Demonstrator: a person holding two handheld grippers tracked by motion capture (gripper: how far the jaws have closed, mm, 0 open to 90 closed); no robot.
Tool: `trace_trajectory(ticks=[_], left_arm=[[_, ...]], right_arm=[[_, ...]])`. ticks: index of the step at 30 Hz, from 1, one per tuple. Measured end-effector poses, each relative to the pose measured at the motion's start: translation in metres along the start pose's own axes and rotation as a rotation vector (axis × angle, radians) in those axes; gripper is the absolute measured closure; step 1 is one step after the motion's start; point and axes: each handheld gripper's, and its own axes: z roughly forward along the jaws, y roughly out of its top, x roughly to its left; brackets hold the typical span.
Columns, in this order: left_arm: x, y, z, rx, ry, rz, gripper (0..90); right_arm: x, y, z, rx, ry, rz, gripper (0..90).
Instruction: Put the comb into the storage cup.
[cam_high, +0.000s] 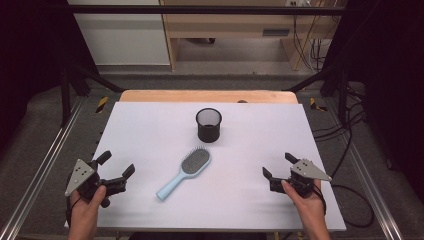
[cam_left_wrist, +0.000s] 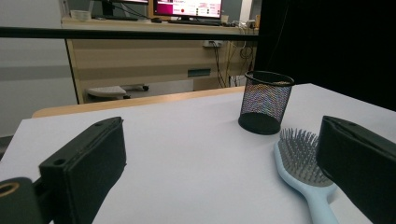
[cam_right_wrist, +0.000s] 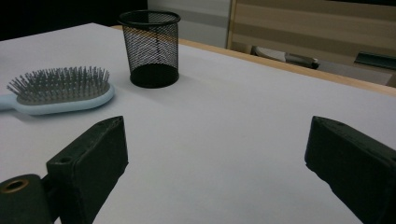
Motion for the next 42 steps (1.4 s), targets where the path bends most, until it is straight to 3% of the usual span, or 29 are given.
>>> trace_trajectory(ticks=[8, 13, 16, 19, 20, 22, 23, 25, 29, 33, 42], left_arm=[[-0.008, 0.009, -0.003, -0.030, -0.010, -0.013, 2.5], [-0.013, 0.017, -0.001, -0.011, -0.030, -0.010, 2.0], [-0.019, 0.023, 0.004, 0.034, -0.042, 0.007, 2.0], [-0.029, 0.026, 0.013, 0.112, -0.091, 0.014, 2.0], [-0.029, 0.026, 0.013, 0.112, -0.091, 0.014, 2.1], [-0.035, 0.026, 0.018, 0.157, -0.112, 0.033, 2.5], [-0.040, 0.027, 0.021, 0.197, -0.134, 0.036, 2.5], [-0.043, 0.027, 0.023, 0.218, -0.145, 0.042, 2.5], [-0.053, 0.030, 0.030, 0.295, -0.174, 0.098, 2.6], [-0.059, 0.027, 0.037, 0.386, -0.206, 0.116, 2.9], [-0.072, 0.016, 0.051, 0.526, -0.227, 0.165, 3.4]], right_arm=[[-0.005, 0.000, -0.006, -0.031, -0.022, 0.028, 7.0], [-0.004, 0.001, -0.007, -0.037, -0.036, 0.032, 5.9], [-0.005, 0.001, -0.007, -0.038, -0.032, 0.032, 5.7], [-0.004, 0.001, -0.006, -0.033, -0.024, 0.019, 5.7], [-0.004, 0.001, -0.005, -0.032, -0.027, 0.018, 5.8], [-0.003, 0.001, -0.006, -0.032, -0.028, 0.018, 5.7], [-0.002, 0.001, -0.006, -0.032, -0.028, 0.019, 5.8], [-0.002, 0.001, -0.006, -0.034, -0.031, 0.016, 6.2], [-0.001, 0.001, -0.005, -0.029, -0.030, 0.015, 6.6], [-0.001, 0.002, -0.004, -0.018, -0.034, 0.026, 6.7], [0.003, 0.002, -0.002, 0.004, -0.022, 0.002, 6.9]])
